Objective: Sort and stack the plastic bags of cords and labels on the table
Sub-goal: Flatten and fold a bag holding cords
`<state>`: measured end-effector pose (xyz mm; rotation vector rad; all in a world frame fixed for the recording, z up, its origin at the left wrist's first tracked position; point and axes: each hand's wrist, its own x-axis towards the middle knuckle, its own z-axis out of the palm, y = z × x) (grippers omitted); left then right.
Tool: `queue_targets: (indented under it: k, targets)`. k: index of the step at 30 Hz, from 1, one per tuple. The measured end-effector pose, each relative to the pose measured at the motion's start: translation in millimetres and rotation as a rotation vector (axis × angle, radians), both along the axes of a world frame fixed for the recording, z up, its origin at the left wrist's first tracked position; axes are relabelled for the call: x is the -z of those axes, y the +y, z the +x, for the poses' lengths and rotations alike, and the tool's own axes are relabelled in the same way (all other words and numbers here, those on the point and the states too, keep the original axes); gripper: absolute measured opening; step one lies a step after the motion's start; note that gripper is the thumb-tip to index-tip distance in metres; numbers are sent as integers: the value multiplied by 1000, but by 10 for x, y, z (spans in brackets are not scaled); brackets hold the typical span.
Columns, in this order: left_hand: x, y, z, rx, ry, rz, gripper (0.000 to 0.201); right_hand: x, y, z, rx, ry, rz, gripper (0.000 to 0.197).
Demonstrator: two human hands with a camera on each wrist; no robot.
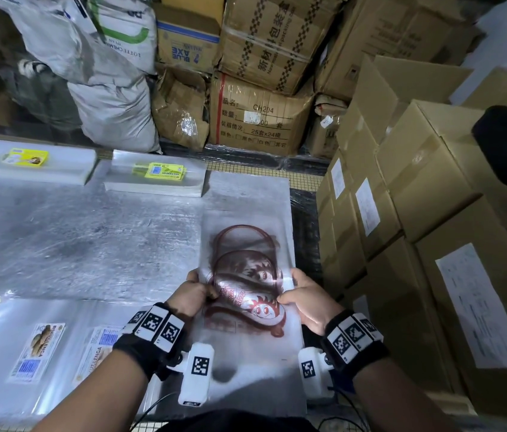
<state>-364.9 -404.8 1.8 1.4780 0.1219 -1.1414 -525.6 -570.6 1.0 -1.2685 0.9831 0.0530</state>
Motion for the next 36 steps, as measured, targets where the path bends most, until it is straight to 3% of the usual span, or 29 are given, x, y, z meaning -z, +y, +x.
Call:
queue_targets:
  k: [3,6,11,15,18,21,26,29,32,36]
  targets:
    - [-36,-1,-26,22,-24,37,42,-48,39,-11,-115,34,-51,60]
    - [-76,15,-48,48,-12,44,52,-124,46,-33,-186,104,-82,51]
    - [7,9,-68,50,-40,37,70,-32,117,-28,-97,125,-174,51]
    - [-123,6,-138,167,-215,65,56,23,173,15,-9,86,-226,33]
    - [-147,-22,-182,142,-235,46,51,37,209,31,99,-10,-217,35]
    - [-114,-39,-173,124,-216,28,31,6,250,8,192,-80,-110,37]
    - [-141,-24,-188,55,-116,-37,33,-14,294,-16,201,-113,-36,45]
    - [-159,-12,-172,42,-88,-71,25,13,309,-4,231,-126,19,40]
    - [-139,-25,-145,51,-140,-49,19,88,290,24,236,-82,-32,27]
    - [-115,-82,-96,48,-200,-19,12,120,237,72,192,-19,-106,27]
